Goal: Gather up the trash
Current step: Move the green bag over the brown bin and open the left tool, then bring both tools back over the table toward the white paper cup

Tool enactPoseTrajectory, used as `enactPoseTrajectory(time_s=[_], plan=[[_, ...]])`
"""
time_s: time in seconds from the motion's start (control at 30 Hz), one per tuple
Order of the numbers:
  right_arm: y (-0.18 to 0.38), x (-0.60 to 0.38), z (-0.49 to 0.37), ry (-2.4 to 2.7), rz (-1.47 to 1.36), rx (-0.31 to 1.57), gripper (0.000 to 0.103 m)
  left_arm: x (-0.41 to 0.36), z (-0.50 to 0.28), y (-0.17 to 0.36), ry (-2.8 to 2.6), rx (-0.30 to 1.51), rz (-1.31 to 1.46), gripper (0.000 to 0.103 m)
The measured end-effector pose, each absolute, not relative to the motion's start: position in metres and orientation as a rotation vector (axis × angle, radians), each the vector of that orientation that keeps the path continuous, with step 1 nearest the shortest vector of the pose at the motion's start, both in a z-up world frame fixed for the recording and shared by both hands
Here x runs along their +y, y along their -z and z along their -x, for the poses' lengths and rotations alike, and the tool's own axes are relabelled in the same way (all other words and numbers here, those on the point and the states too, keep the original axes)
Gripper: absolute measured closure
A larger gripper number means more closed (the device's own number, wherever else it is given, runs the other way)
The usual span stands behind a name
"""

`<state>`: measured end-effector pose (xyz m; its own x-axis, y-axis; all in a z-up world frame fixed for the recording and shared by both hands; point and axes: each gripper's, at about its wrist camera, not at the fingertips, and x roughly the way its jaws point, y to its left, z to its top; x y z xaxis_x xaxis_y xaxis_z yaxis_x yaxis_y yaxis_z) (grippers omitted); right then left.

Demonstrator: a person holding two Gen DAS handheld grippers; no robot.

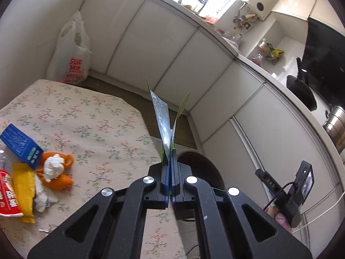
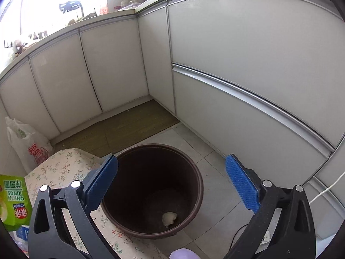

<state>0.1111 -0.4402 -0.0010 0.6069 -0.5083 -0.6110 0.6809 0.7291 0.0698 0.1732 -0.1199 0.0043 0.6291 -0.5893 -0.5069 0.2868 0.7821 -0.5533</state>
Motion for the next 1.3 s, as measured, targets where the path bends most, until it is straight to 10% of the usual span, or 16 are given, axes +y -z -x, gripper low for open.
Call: enactPoseTrajectory(time_s=[0.67,0.83,1.3], plan=[[-0.001,-0.527,-0.051,0.785,-0.604,0.548,0.007,-0.334,-0.215,0.029,0.719,0.963,0.316,0.098],[0.000,-0.529,-0.051,0.784,-0.616,0.554,0.007,-0.337,-0.214,0.034,0.684,0.993,0.318,0.052],[-0.002,-0.461,-0.080,0.673,-0.427,0.614,0.007,-0.260,-0.184,0.009,0.429,0.845,0.174,0.026]])
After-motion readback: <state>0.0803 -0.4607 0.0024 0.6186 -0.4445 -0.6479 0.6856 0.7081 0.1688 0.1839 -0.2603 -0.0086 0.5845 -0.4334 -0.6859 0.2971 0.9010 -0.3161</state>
